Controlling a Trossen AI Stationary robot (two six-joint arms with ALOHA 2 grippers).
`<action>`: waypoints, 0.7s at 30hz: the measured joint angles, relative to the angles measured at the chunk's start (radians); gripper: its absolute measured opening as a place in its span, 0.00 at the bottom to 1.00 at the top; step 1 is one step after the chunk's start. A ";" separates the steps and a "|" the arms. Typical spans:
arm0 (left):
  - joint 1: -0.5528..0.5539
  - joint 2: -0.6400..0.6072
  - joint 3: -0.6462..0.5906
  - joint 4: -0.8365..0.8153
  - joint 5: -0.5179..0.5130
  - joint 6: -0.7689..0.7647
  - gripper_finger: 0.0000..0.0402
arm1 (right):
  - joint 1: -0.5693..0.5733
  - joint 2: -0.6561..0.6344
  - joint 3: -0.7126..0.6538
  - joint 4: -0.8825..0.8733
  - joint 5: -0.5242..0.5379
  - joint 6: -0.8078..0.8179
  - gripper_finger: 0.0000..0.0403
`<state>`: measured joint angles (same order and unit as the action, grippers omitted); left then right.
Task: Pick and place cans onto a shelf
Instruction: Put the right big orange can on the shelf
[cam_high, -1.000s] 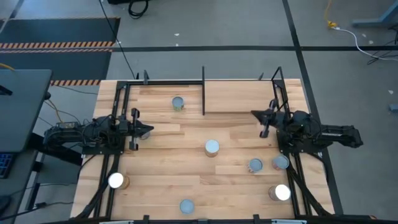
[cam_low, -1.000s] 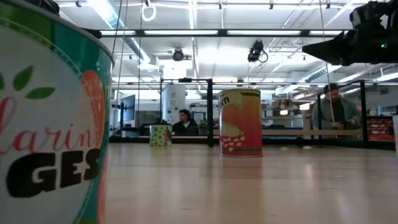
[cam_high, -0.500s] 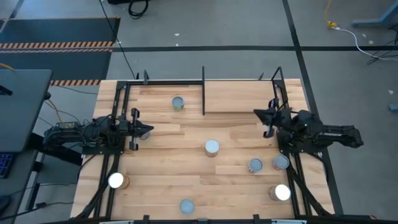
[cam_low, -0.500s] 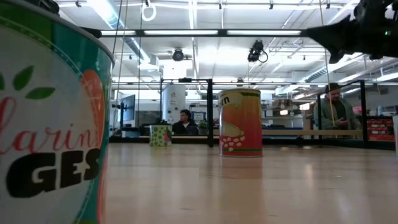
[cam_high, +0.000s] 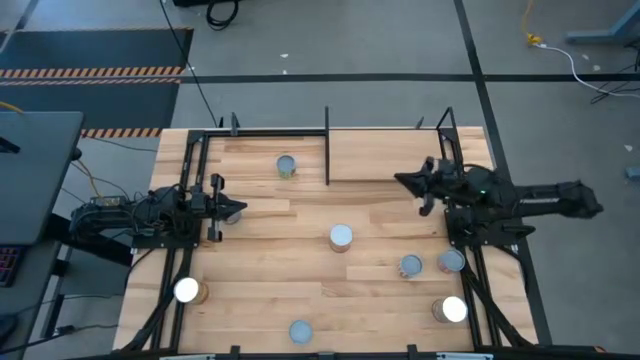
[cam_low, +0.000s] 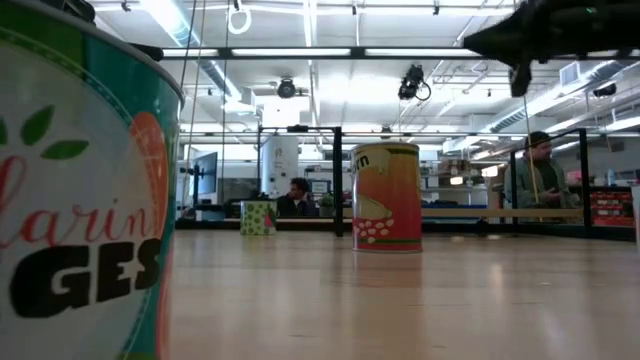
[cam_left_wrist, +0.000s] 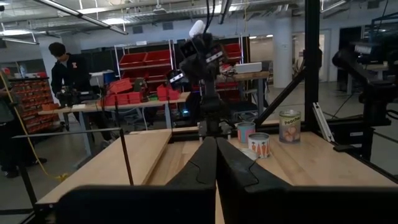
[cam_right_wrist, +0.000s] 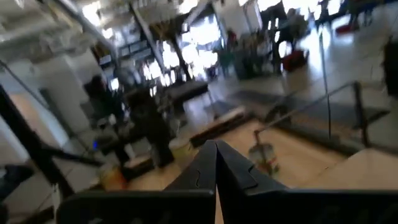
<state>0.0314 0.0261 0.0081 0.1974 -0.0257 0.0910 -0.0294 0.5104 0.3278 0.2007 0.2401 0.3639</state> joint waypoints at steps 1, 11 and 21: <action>0.000 0.000 0.000 0.000 0.000 0.000 0.01 | 0.017 0.064 0.037 -0.036 -0.001 0.003 0.01; 0.000 0.000 0.000 0.000 0.000 0.000 0.01 | 0.231 0.623 0.560 -0.514 0.047 -0.141 0.03; 0.000 0.000 0.000 0.000 0.000 0.000 0.01 | 0.311 0.970 0.926 -0.807 0.072 -0.314 0.32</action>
<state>0.0312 0.0261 0.0078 0.1974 -0.0257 0.0908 0.2819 1.4805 1.2537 -0.6064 0.3118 0.0497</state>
